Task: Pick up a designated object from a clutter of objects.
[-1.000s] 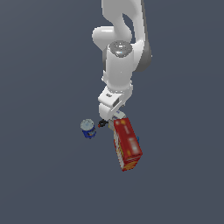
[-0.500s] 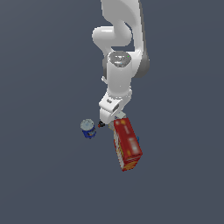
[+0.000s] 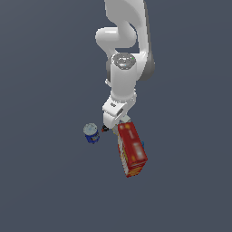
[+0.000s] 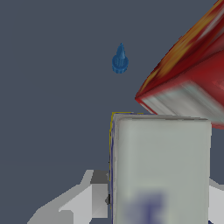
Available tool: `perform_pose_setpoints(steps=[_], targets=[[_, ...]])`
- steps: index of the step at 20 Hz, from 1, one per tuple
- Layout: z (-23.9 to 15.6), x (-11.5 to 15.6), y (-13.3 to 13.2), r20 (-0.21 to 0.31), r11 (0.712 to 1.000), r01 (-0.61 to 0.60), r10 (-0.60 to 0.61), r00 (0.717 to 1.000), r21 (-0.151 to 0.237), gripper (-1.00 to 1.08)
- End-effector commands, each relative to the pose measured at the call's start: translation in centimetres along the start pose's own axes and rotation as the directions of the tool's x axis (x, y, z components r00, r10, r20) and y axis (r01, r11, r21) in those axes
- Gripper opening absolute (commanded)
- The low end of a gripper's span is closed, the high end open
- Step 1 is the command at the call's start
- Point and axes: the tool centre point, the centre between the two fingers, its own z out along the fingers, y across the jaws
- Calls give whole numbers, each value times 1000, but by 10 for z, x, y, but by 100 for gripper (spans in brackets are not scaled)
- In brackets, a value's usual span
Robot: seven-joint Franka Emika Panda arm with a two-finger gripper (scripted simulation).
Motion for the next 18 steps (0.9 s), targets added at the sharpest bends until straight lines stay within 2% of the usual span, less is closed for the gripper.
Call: perform_pose_setpoints(steps=[1,9,18], targets=[[0,0,0,0,1000,0,0,1000,0,-100],[-22,-2,1,0,1000,0,0,1000,0,-100],[-85,-7,5,0,1000,0,0,1000,0,-100]])
